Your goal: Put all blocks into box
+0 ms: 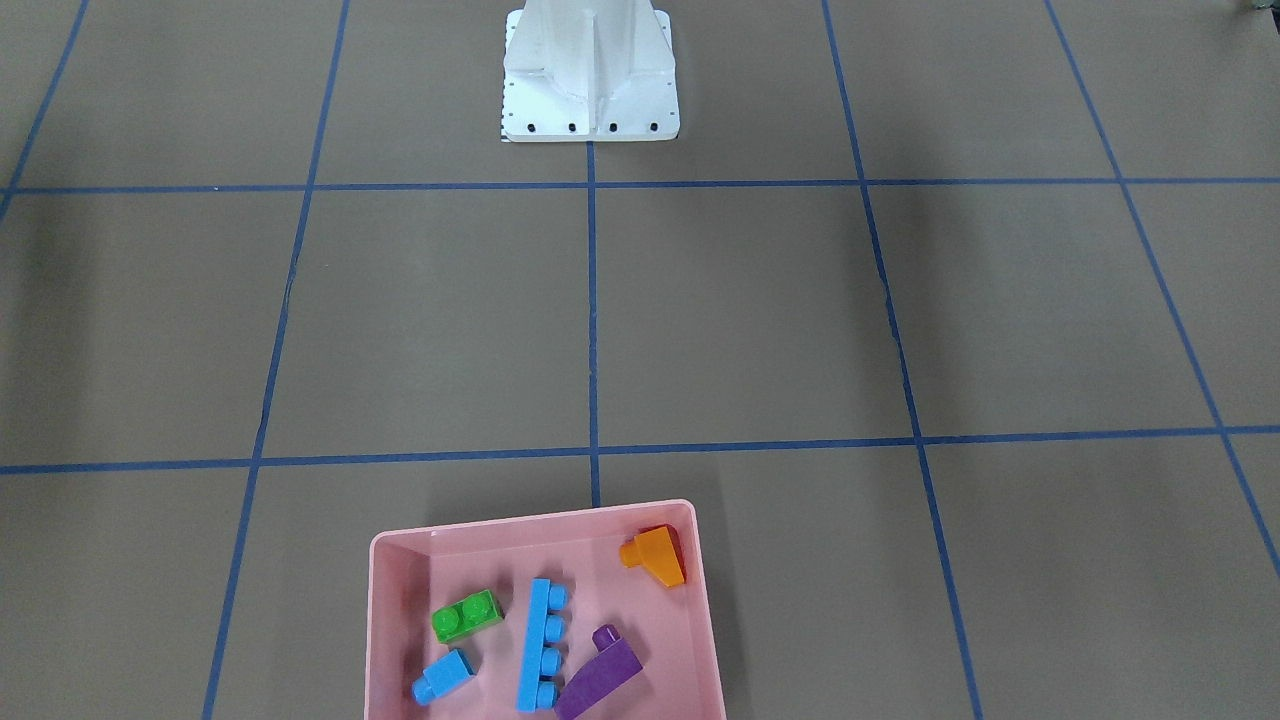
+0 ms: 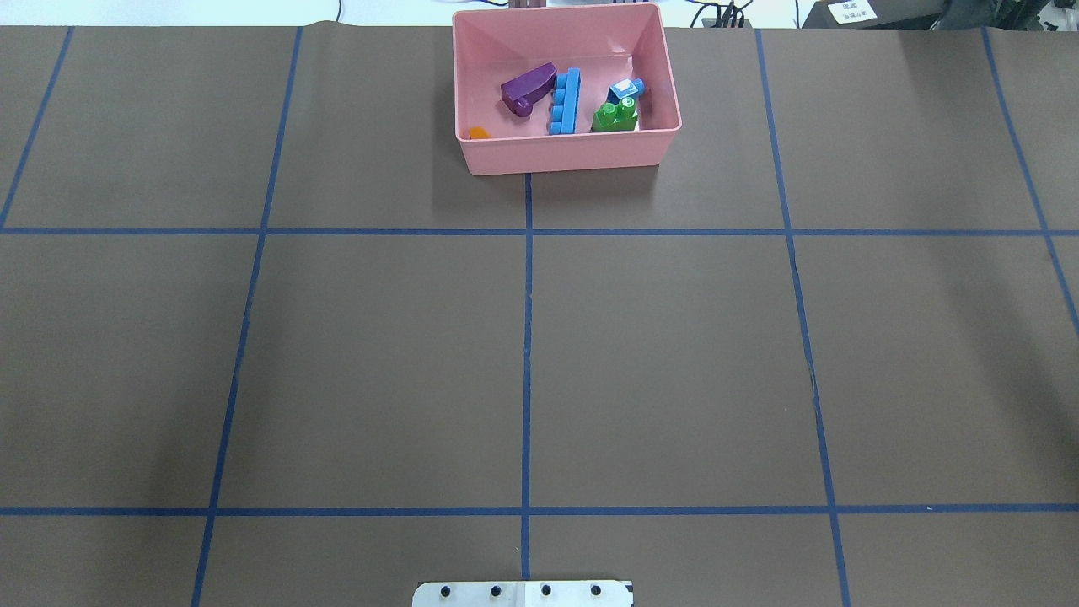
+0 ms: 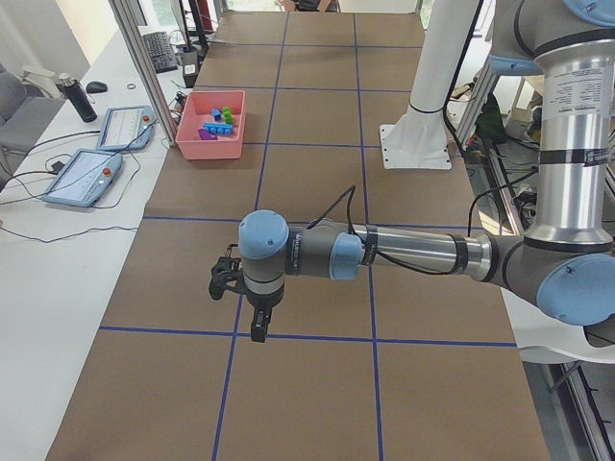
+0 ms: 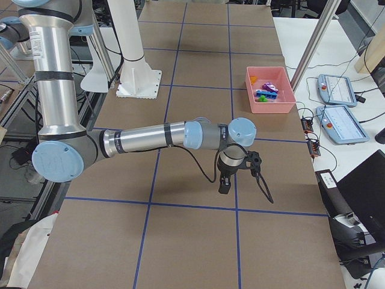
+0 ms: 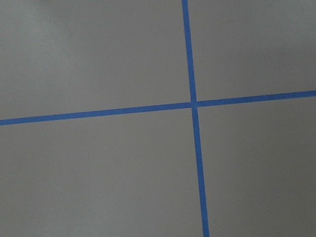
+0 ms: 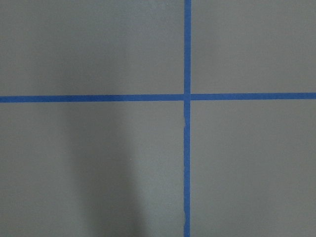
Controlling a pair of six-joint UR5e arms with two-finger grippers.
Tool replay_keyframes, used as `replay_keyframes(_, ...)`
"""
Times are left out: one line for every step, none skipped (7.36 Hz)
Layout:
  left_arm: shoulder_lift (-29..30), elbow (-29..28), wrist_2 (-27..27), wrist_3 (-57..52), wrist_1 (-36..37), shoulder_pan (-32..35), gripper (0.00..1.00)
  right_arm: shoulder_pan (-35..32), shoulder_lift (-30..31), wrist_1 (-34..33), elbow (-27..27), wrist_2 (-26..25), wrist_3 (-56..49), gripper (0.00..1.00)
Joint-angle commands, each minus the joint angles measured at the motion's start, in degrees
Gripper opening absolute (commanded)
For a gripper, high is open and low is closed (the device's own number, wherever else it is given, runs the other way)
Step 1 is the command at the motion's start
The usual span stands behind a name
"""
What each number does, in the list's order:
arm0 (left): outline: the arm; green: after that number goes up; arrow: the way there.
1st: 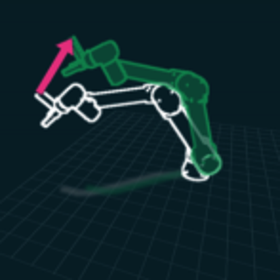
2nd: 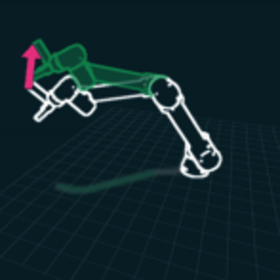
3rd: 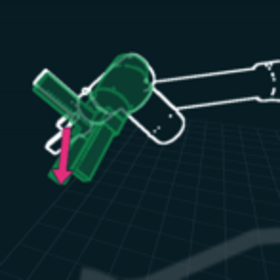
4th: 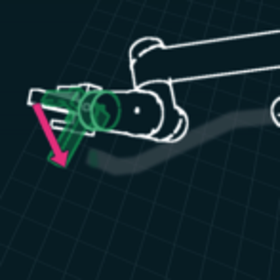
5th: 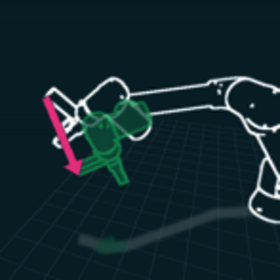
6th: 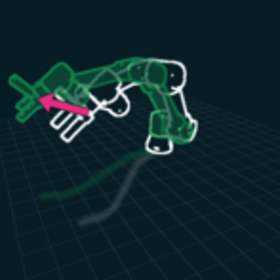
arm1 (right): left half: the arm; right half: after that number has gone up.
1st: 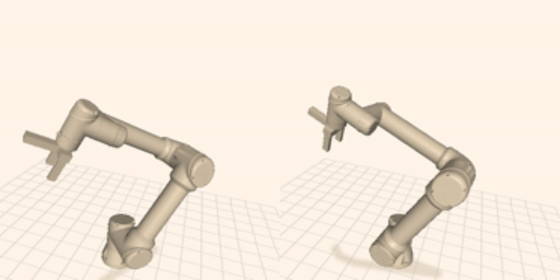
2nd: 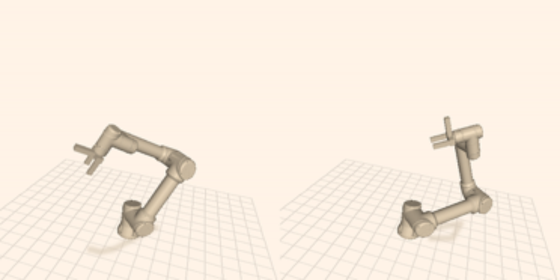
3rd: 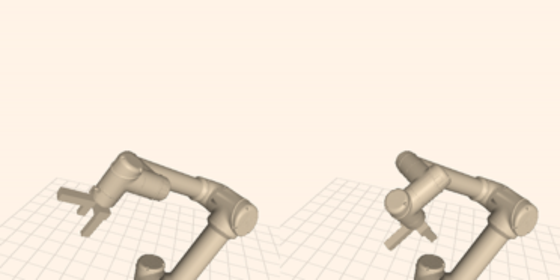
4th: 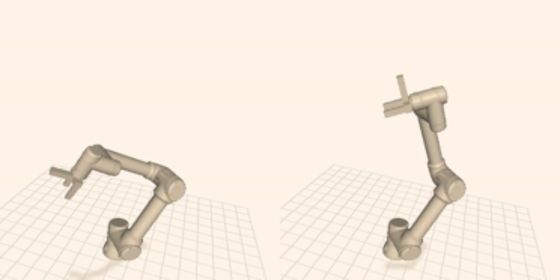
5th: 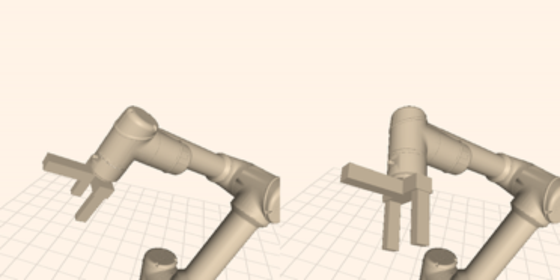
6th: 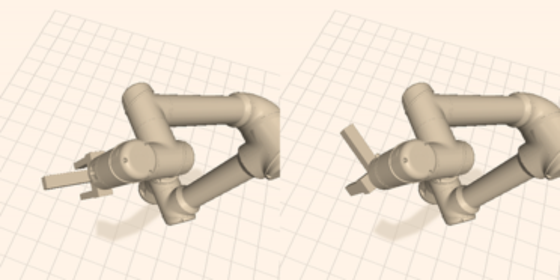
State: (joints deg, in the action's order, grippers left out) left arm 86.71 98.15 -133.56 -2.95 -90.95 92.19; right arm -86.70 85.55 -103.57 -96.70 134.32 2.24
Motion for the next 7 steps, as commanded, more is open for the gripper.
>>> replay_keyframes(-0.22, -0.33, -0.39, -0.03, -0.19, -0.52, 1.00, -0.05, -0.74, 0.30, -0.15, 3.41, 0.22, 1.00)
replay_keyframes(-0.05, 0.02, -0.39, 0.14, -0.37, -0.52, 1.00, 0.04, 0.91, 0.39, -0.59, 3.40, 0.22, 1.00)
replay_keyframes(-0.05, -0.67, -0.22, 0.23, -1.85, -0.61, 1.00, 0.04, 3.28, 0.39, -0.24, 3.06, 0.30, 1.00)
replay_keyframes(0.04, -1.46, -0.30, 0.23, -3.95, -0.52, 1.00, 0.13, 3.39, 0.39, -0.50, 3.23, 0.57, 1.00)
replay_keyframes(0.04, -1.47, -0.30, 0.40, -6.32, -0.52, 1.00, 0.13, 3.13, 0.48, -0.77, 3.23, 0.74, 1.00)
replay_keyframes(0.22, -1.73, -0.21, 0.23, -6.87, -0.61, 1.00, 0.48, 2.17, 0.39, -0.94, 3.14, 3.01, 1.00)
replay_keyframes(0.74, -2.08, -0.39, 0.32, -6.96, -0.61, 1.00, 1.09, 1.55, 0.48, -1.38, 3.23, 5.99, 1.00)
